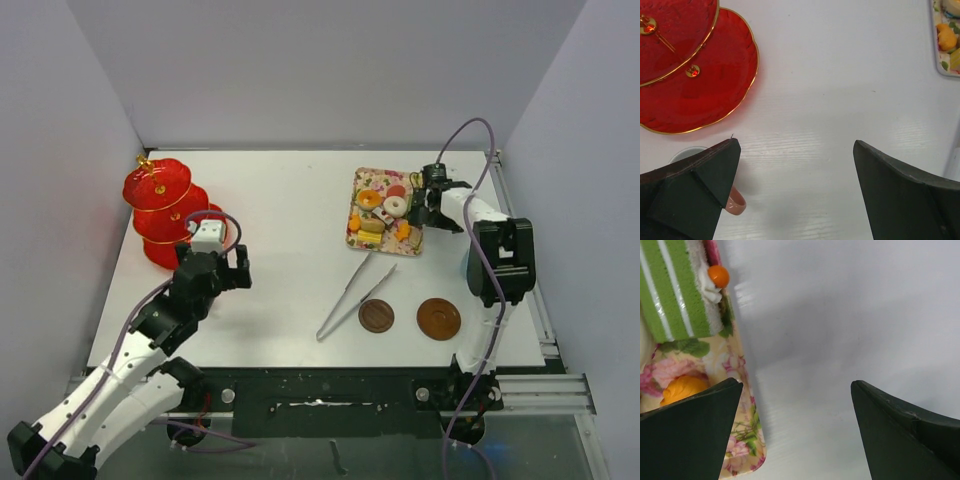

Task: Serve the afternoon tea
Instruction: Move the tray at the center of the board.

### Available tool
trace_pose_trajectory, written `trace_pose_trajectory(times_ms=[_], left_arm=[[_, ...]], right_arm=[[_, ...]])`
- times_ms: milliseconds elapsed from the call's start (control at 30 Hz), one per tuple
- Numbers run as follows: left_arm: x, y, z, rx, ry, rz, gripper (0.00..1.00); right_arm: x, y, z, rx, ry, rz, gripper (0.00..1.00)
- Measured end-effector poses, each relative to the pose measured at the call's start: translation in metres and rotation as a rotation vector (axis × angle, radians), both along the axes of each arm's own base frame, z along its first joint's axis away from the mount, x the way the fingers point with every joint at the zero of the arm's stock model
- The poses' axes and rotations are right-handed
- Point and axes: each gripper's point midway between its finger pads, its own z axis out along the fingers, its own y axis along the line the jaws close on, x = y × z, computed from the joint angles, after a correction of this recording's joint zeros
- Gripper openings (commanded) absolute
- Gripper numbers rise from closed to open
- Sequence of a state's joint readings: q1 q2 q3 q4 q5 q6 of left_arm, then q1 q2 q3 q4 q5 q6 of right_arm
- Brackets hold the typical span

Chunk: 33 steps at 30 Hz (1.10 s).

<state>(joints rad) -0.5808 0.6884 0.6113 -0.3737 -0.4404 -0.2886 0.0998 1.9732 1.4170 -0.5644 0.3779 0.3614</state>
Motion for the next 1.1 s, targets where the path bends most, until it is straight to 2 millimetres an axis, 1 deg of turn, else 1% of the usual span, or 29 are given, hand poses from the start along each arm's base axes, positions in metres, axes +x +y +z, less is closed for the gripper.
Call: trace_pose_trajectory(times_ms=[100, 167, 233, 333, 367, 433, 467, 500, 567, 600, 667, 733, 767, 833, 900, 967, 1033, 1067, 1100], left_arm=[[0.007, -0.007, -0.008, 0.015, 0.048, -0.003, 0.97], [0.015, -0.012, -0.009, 0.029, 0.075, -0.001, 0.97], [0.027, -0.016, -0.01, 0.042, 0.098, 0.007, 0.97], [0.048, -0.018, -0.018, 0.06, 0.149, 0.029, 0.95], [0.056, -0.017, -0.023, 0.069, 0.173, 0.043, 0.93], [0.075, -0.013, -0.033, 0.093, 0.221, 0.079, 0.86], [0.082, -0.011, -0.038, 0.107, 0.243, 0.091, 0.83], [0.093, -0.008, -0.044, 0.141, 0.273, 0.111, 0.8], [0.108, -0.006, -0.049, 0.189, 0.314, 0.124, 0.79], [0.114, -0.007, -0.048, 0.209, 0.328, 0.124, 0.79], [0.127, -0.012, -0.036, 0.233, 0.334, 0.111, 0.79], [0.136, -0.021, -0.013, 0.221, 0.313, 0.084, 0.79], [0.139, -0.026, 0.006, 0.208, 0.287, 0.069, 0.79], [0.145, -0.034, 0.047, 0.164, 0.213, 0.046, 0.79], [0.145, -0.036, 0.097, 0.119, 0.118, 0.043, 0.79], [0.139, -0.028, 0.144, 0.086, 0.026, 0.073, 0.8], [0.129, -0.008, 0.188, 0.066, -0.061, 0.137, 0.8], [0.122, 0.004, 0.206, 0.061, -0.1, 0.179, 0.81], [0.116, 0.016, 0.219, 0.059, -0.129, 0.219, 0.81]], right_arm=[[-0.004, 0.009, 0.004, 0.036, 0.015, 0.032, 0.98], [-0.006, 0.019, 0.016, 0.081, -0.001, 0.061, 0.98], [-0.008, 0.03, 0.036, 0.131, -0.049, 0.093, 0.98], [-0.013, 0.05, 0.077, 0.221, -0.157, 0.147, 0.98], [-0.015, 0.055, 0.088, 0.243, -0.188, 0.158, 0.98], [-0.025, 0.067, 0.111, 0.291, -0.248, 0.19, 0.98], [-0.031, 0.072, 0.118, 0.308, -0.267, 0.204, 0.98], [-0.038, 0.076, 0.124, 0.325, -0.282, 0.214, 0.97], [-0.05, 0.083, 0.128, 0.345, -0.292, 0.228, 0.98], [-0.057, 0.086, 0.128, 0.356, -0.292, 0.234, 0.98], [-0.07, 0.09, 0.127, 0.372, -0.289, 0.239, 0.98], [-0.079, 0.091, 0.127, 0.381, -0.288, 0.237, 0.98], [-0.083, 0.091, 0.127, 0.386, -0.292, 0.231, 0.97], [-0.091, 0.09, 0.131, 0.396, -0.301, 0.219, 0.98], [-0.096, 0.09, 0.138, 0.411, -0.321, 0.206, 0.98], [-0.098, 0.092, 0.147, 0.431, -0.348, 0.202, 0.98], [-0.101, 0.097, 0.154, 0.455, -0.37, 0.203, 0.98], [-0.103, 0.1, 0.157, 0.466, -0.377, 0.204, 0.98], [-0.105, 0.103, 0.158, 0.476, -0.38, 0.21, 0.98]])
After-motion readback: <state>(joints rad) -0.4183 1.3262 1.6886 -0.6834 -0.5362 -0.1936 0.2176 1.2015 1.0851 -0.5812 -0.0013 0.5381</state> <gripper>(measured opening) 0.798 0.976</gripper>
